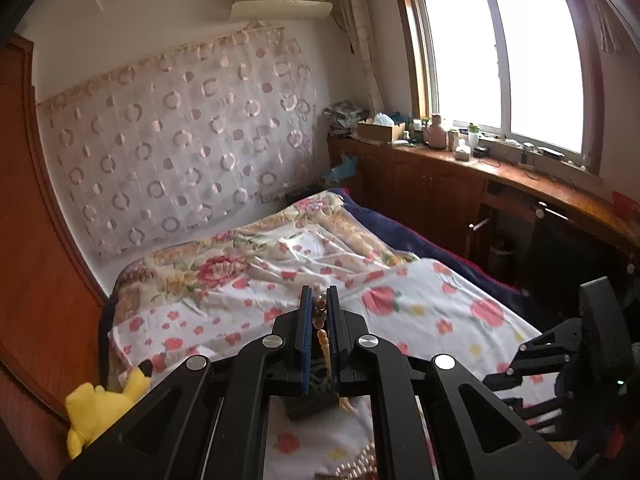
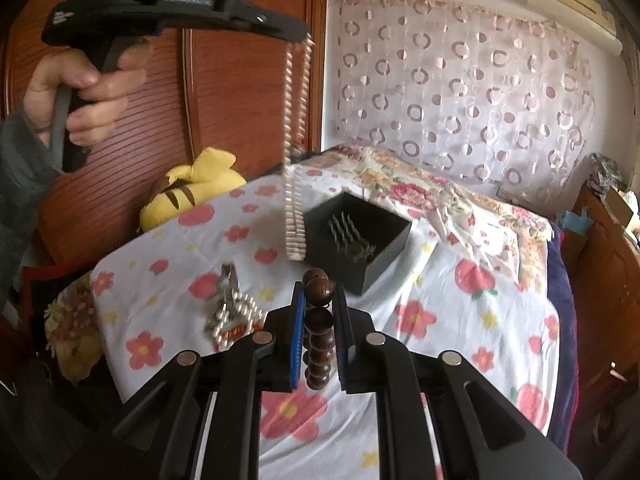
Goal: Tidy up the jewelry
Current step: 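Release the pearls into the box with the left tool while the right tool brings the bracelet over it, then open the right tool to drop the wooden bead bracelet into the box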
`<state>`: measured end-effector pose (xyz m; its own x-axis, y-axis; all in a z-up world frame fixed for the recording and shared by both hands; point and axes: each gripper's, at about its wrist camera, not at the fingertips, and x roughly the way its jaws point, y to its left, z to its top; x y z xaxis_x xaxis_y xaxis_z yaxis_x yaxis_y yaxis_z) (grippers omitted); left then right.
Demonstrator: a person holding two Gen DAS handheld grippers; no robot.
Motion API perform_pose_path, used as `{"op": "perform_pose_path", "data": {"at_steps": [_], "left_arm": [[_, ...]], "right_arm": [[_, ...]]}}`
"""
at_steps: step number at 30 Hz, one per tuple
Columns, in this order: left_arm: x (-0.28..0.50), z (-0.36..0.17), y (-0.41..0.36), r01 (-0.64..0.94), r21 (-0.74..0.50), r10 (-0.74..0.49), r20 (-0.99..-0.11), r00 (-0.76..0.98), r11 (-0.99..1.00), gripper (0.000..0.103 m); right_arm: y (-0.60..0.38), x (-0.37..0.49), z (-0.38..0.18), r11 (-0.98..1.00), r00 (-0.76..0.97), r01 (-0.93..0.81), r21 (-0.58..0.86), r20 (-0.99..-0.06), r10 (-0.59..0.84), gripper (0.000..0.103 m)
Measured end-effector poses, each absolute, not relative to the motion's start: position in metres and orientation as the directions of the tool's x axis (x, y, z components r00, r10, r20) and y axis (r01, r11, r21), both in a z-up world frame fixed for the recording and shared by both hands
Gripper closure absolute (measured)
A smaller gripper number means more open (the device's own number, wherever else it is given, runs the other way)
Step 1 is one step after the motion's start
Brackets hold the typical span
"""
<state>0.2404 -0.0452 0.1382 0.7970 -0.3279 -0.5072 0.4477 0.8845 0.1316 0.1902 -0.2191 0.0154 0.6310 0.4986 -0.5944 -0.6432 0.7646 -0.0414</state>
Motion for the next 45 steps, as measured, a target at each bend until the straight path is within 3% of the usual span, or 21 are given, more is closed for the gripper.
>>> {"op": "perform_pose_path", "data": {"at_steps": [9, 18, 20, 22, 24, 25, 29, 36, 41, 45], "left_arm": [[0.313, 0.102, -0.039, 0.421, 0.076, -0.315, -0.549, 0.774, 0.904, 0.097], [0.362, 0.022, -0.013, 0.370, 0.005, -0.281, -0.641, 0.714, 0.929, 0.096], [0.364, 0.014, -0.006, 0.360, -0.001, -0.276, -0.644, 0.714, 0.933, 0.093], [0.364, 0.008, 0.001, 0.348, -0.001, -0.267, -0.644, 0.717, 0.938, 0.072], [0.362, 0.007, 0.006, 0.343, -0.004, -0.268, -0.634, 0.725, 0.939, 0.062], [0.360, 0.006, 0.010, 0.340, -0.010, -0.270, -0.631, 0.727, 0.940, 0.061], [0.354, 0.002, 0.020, 0.323, -0.025, -0.265, -0.631, 0.729, 0.946, 0.056], [0.325, -0.005, 0.030, 0.316, -0.017, -0.255, -0.634, 0.731, 0.949, 0.053], [0.287, -0.016, 0.034, 0.345, -0.020, -0.280, -0.630, 0.724, 0.938, 0.051], [0.258, -0.035, 0.040, 0.354, -0.034, -0.291, -0.647, 0.705, 0.935, 0.051]], "right_arm": [[-0.198, 0.248, 0.051, 0.765, 0.669, -0.642, -0.058, -0.531, 0.521, 0.088], [-0.161, 0.317, 0.013, 0.755, 0.618, -0.655, -0.020, -0.590, 0.520, 0.088], [-0.155, 0.329, 0.002, 0.756, 0.608, -0.654, -0.013, -0.603, 0.516, 0.088], [-0.153, 0.339, -0.008, 0.758, 0.595, -0.652, 0.003, -0.618, 0.514, 0.088], [-0.150, 0.348, -0.018, 0.765, 0.592, -0.644, 0.006, -0.630, 0.503, 0.088], [-0.152, 0.349, -0.021, 0.772, 0.595, -0.636, 0.009, -0.631, 0.497, 0.087], [-0.155, 0.357, -0.025, 0.787, 0.602, -0.616, 0.032, -0.625, 0.496, 0.061], [-0.167, 0.325, -0.022, 0.769, 0.579, -0.638, 0.041, -0.633, 0.514, 0.060], [-0.170, 0.272, -0.053, 0.737, 0.501, -0.675, 0.030, -0.715, 0.487, 0.061], [-0.170, 0.247, -0.084, 0.724, 0.434, -0.687, 0.064, -0.763, 0.480, 0.073]]}}
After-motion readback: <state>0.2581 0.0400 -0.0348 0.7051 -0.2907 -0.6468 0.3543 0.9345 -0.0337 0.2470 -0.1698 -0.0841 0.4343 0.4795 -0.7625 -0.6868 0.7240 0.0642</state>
